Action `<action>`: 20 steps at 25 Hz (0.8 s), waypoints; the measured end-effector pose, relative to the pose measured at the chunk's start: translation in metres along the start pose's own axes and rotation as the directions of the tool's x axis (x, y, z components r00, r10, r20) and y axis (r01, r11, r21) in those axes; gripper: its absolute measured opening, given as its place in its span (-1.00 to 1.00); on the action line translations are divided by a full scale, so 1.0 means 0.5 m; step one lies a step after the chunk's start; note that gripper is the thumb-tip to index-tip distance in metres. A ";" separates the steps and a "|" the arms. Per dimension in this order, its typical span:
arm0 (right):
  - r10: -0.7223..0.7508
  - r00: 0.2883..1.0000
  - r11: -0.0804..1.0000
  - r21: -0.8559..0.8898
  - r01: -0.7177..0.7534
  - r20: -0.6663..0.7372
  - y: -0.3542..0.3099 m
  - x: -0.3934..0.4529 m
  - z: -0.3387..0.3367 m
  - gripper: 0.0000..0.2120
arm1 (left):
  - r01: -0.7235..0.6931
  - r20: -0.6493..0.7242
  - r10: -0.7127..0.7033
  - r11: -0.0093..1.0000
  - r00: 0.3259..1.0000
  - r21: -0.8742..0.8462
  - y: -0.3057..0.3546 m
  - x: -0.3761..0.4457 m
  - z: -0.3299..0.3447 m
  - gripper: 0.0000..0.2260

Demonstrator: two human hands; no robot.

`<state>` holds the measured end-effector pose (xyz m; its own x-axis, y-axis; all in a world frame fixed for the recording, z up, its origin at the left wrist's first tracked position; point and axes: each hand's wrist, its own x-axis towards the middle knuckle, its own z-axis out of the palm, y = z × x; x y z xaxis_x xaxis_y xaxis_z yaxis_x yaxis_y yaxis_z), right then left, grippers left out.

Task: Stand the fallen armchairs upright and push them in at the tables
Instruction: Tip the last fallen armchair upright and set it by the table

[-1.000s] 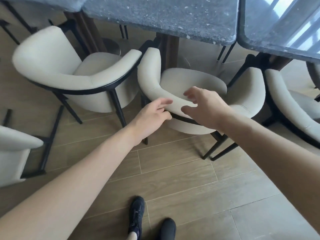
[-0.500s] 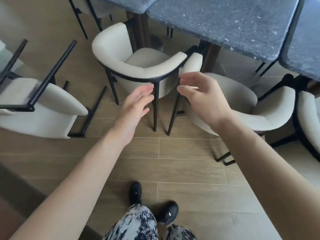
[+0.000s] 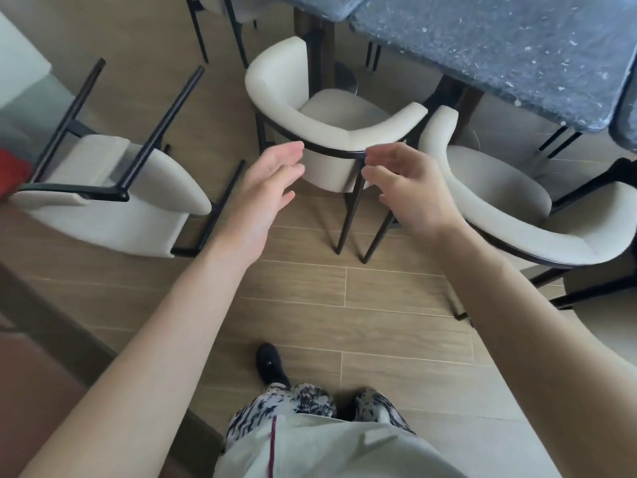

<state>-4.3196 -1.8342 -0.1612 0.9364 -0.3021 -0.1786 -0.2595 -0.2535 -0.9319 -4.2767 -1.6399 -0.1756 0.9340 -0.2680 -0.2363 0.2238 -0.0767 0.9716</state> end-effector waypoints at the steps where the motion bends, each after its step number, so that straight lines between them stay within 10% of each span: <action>1: 0.009 1.000 1.000 0.003 -0.009 -0.002 -0.016 0.005 0.030 -0.72 | 0.001 0.009 -0.001 1.000 1.000 0.012 0.005 0.005 -0.030 -0.71; 20: 0.175 0.979 0.984 -0.011 -0.177 -0.105 -0.090 0.248 0.347 -0.63 | -0.102 0.261 0.024 0.952 0.965 0.290 0.028 0.316 -0.268 -0.71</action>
<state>-4.1510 -1.7006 -0.1963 0.8466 -0.4365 -0.3046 -0.4236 -0.2058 -0.8822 -4.0888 -1.5546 -0.1977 0.8338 -0.5115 -0.2077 0.0366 -0.3242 0.9453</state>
